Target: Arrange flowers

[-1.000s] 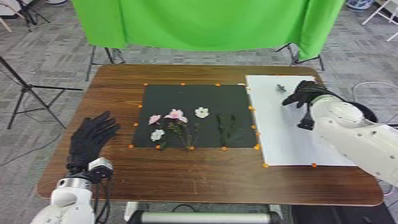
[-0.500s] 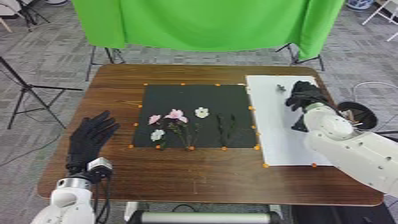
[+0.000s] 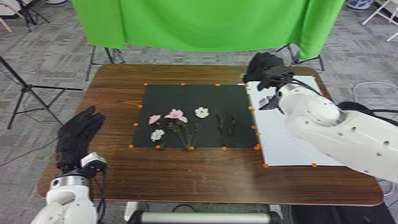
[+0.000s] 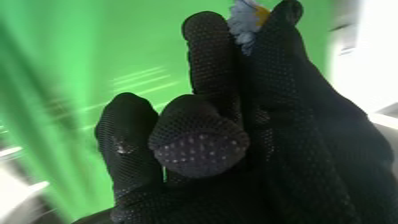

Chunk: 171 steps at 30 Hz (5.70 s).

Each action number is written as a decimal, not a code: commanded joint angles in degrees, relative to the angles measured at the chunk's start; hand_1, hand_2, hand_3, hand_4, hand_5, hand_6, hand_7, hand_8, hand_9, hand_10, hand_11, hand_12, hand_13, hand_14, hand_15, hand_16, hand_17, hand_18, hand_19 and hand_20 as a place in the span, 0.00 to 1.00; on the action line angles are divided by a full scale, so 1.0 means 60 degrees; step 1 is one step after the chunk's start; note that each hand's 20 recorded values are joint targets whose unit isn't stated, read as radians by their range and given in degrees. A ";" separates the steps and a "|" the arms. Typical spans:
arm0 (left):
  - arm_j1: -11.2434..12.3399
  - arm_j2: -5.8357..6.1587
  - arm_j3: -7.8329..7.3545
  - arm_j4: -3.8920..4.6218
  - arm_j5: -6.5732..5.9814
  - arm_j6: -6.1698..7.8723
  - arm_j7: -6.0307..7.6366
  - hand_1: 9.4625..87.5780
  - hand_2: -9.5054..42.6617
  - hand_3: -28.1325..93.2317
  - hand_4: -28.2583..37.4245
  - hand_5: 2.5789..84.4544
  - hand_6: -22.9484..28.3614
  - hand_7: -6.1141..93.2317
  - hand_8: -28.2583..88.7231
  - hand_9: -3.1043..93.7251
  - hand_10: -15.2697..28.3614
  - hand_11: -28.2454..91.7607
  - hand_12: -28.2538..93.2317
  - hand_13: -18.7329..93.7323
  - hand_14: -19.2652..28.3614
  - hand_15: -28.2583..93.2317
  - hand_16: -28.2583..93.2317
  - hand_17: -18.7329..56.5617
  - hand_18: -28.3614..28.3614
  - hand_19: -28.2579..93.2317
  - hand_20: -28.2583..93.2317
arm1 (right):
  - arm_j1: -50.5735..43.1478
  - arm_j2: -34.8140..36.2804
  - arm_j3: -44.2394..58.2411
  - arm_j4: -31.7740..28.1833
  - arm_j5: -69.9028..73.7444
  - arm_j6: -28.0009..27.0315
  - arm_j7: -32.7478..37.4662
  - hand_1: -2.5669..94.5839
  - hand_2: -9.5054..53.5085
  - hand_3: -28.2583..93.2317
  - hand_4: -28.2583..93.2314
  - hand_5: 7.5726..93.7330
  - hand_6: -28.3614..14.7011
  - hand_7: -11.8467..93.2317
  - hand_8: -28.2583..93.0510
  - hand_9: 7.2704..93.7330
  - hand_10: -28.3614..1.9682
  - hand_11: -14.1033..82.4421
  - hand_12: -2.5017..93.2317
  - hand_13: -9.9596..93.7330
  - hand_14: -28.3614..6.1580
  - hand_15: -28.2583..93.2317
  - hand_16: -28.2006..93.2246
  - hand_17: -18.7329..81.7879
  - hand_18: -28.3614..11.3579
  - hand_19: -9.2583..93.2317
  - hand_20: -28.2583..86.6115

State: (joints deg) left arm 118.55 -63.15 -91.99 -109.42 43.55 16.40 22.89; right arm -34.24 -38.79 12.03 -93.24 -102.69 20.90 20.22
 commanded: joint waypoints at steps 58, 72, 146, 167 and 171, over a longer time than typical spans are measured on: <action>0.0095 -0.0017 -0.0015 -0.0169 0.0073 -0.0304 -0.0628 0.34 0.48 0.81 0.05 0.61 0.52 0.22 0.17 0.56 0.65 0.42 0.33 0.56 0.74 0.43 0.21 0.45 0.70 0.30 0.42 | 0.0566 -0.0388 0.0796 0.0182 0.0112 -0.3713 0.0642 0.33 0.00 0.82 0.12 0.51 0.70 0.25 0.15 0.58 0.51 0.22 0.17 0.93 0.74 0.77 0.46 0.78 0.30 1.00 0.72; 0.0104 -0.0024 -0.0022 -0.0175 0.0081 -0.0357 -0.0667 0.34 0.48 0.81 0.05 0.61 0.51 0.22 0.17 0.56 0.65 0.42 0.33 0.56 0.74 0.43 0.21 0.45 0.70 0.30 0.41 | 0.0342 -0.0886 0.1311 0.2490 0.0033 -0.5292 0.2736 0.20 0.00 0.73 0.12 0.27 0.62 0.14 0.20 0.35 0.23 0.18 0.16 0.87 0.62 0.77 0.45 0.72 0.20 1.00 0.68; -0.0069 -0.0158 0.0178 -0.0071 0.0172 -0.0497 -0.0730 0.33 0.46 0.81 0.05 0.61 0.52 0.22 0.17 0.56 0.66 0.42 0.33 0.56 0.74 0.43 0.21 0.43 0.71 0.30 0.41 | -0.8992 -0.1364 0.7337 -0.3067 -0.3790 0.0188 0.2659 0.59 0.01 0.76 0.06 0.85 0.72 0.28 0.26 0.93 0.63 0.24 0.23 1.00 0.82 0.78 0.43 0.87 0.34 1.00 0.73; -0.0185 -0.0051 0.0255 0.0021 0.0230 -0.0628 -0.0563 0.30 0.37 0.82 0.06 0.61 0.51 0.21 0.17 0.57 0.65 0.42 0.33 0.56 0.74 0.43 0.21 0.43 0.70 0.30 0.41 | -0.8661 -0.1879 0.6570 -0.2437 -0.3137 -0.0299 0.2490 0.56 0.01 0.76 0.09 0.84 0.73 0.28 0.25 0.92 0.62 0.26 0.22 1.00 0.82 0.79 0.43 0.87 0.34 1.00 0.74; -0.0165 -0.0026 0.0245 0.0029 0.0267 -0.0642 -0.0481 0.27 0.28 0.83 0.07 0.61 0.52 0.21 0.17 0.56 0.66 0.42 0.33 0.56 0.74 0.43 0.21 0.43 0.70 0.30 0.41 | -0.8646 -0.1850 0.6569 -0.2426 -0.2997 -0.0340 0.2422 0.52 0.00 0.75 0.10 0.81 0.70 0.28 0.25 0.88 0.57 0.29 0.17 1.00 0.82 0.78 0.43 0.87 0.32 1.00 0.75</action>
State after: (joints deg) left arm 117.30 -63.51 -90.61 -109.41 44.50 13.34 19.20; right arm -86.11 -49.82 51.30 -107.81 -121.77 19.79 35.61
